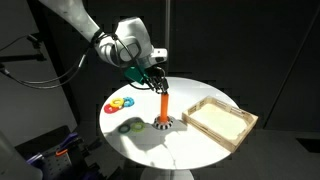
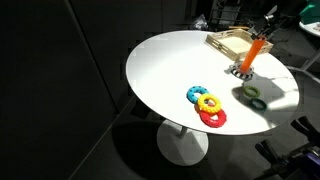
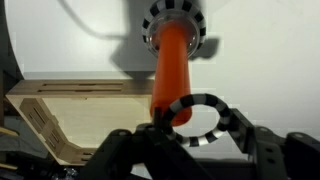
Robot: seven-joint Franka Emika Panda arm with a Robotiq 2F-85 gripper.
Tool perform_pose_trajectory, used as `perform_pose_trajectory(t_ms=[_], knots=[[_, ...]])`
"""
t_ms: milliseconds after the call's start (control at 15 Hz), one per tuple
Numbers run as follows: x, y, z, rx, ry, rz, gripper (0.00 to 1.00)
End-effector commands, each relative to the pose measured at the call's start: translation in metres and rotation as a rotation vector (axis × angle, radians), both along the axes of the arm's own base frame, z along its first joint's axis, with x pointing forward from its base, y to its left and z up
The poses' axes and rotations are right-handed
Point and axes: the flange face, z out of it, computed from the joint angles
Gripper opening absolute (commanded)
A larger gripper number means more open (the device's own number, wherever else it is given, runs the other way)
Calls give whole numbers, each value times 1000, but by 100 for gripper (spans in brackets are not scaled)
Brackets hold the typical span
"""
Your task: Pick up the black and white ring and put it on the ring holder
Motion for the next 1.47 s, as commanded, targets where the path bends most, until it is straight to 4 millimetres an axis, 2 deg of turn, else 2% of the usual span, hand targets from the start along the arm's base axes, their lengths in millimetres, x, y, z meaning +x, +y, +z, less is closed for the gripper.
perform_pose_trajectory(t_ms=[0,533,933,1000,1067,1133,1200,1400], knots=[[-5,-11,5,-15,-2,-33,41],[-6,-27,-10,-28,23,-78,41],[-9,-26,-27,1,61,-93,41],[-9,-24,-28,11,69,-92,91],[-10,-23,-30,17,78,-95,92],[-11,-22,-32,26,93,-95,98],[-13,-20,-34,35,104,-97,100],[-15,-16,-35,61,134,-106,100]])
